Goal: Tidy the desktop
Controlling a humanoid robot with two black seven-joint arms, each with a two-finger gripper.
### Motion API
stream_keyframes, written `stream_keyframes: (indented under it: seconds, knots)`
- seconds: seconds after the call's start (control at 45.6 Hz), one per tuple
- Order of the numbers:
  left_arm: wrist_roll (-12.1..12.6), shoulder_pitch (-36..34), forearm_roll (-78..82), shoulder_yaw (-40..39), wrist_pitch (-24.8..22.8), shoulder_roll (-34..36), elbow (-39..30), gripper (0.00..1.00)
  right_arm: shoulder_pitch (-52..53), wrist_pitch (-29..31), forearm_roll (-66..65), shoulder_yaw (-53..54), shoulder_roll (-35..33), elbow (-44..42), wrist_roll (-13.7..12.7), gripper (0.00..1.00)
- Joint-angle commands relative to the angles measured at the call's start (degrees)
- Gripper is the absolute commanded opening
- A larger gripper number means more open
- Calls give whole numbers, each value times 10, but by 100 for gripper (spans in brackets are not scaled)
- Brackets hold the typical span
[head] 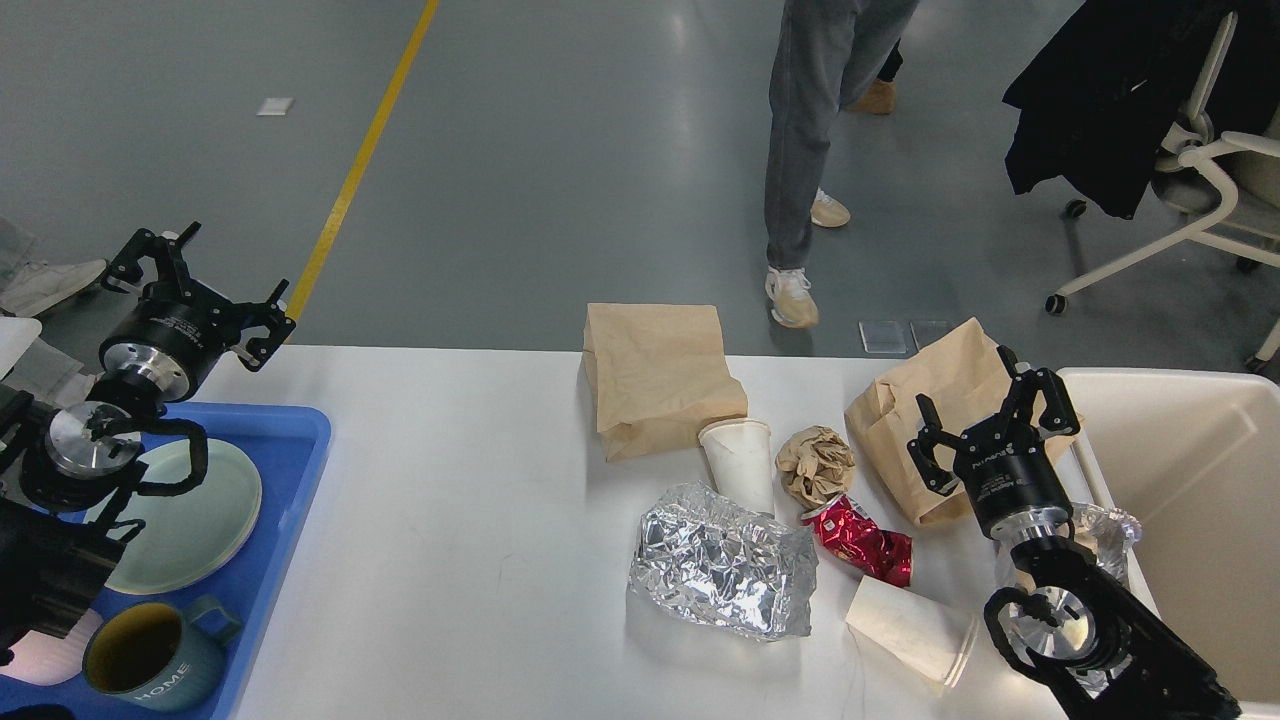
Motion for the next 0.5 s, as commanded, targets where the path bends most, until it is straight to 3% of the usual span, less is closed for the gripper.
stream_keyframes:
  seconds: [0.0, 0.088, 0.198, 0.329, 0.483]
  knots:
    - [-88, 84, 3, -32, -1, -23, -98, 96, 0, 0, 0, 0, 0, 0, 0, 100]
    - [-112, 143, 21, -64, -1, -42, -149, 96, 0, 0, 0, 0, 0, 0, 0, 100]
    - [-111, 187, 57, -107, -12, -74, -160, 96, 0, 0, 0, 0, 0, 0, 0, 100]
    - [-104, 202, 74, -119, -79, -91, -152, 96, 0, 0, 0, 0, 0, 0, 0, 100]
    - [-92, 195, 70, -120, -83, -92, -121, 96, 0, 0, 0, 0, 0, 1, 0, 100]
